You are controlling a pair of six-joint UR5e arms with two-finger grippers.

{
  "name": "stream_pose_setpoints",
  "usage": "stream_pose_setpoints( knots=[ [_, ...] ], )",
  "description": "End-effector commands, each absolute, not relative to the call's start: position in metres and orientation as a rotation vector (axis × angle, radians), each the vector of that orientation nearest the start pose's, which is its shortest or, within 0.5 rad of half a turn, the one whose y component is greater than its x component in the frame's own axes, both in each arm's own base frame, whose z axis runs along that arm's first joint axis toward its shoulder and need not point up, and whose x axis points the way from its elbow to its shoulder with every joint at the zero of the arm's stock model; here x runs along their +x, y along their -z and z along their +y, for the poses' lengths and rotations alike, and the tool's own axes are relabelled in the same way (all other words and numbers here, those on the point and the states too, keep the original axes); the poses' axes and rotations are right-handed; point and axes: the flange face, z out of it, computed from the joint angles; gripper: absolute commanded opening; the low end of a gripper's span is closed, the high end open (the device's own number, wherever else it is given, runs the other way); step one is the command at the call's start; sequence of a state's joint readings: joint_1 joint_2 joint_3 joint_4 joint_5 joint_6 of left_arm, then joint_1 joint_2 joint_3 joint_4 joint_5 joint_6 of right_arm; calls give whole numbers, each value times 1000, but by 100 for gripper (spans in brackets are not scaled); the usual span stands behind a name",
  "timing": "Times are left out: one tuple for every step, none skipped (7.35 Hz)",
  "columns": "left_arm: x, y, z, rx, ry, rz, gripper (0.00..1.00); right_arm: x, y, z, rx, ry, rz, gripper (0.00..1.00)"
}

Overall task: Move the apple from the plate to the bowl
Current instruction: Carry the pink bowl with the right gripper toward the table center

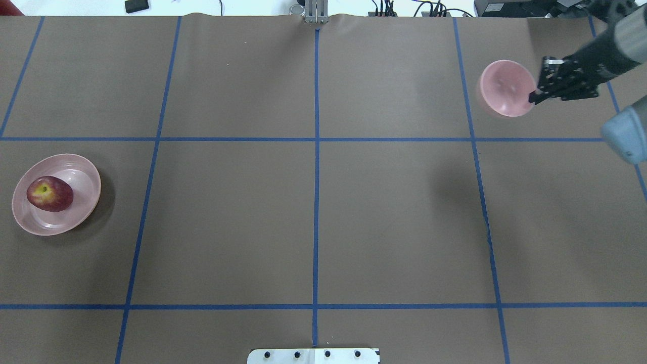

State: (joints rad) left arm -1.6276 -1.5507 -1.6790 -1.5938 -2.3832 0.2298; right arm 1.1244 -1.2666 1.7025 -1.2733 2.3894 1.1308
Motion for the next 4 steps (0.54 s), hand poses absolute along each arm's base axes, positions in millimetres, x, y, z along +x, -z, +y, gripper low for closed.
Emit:
stream_pose_setpoints(
  knots=[
    [-89, -611, -485, 219, -207, 791, 98, -364, -286, -538, -106, -390, -975, 0],
    [-89, -612, -485, 216, -206, 791, 98, -428, -241, -515, -137, -416, -901, 0],
    [-89, -613, -485, 215, -205, 790, 98, -471, -214, -497, -196, -462, -889, 0],
    [-88, -615, -482, 210, -205, 791, 98, -510, -199, -482, -206, -480, -875, 0]
  ],
)
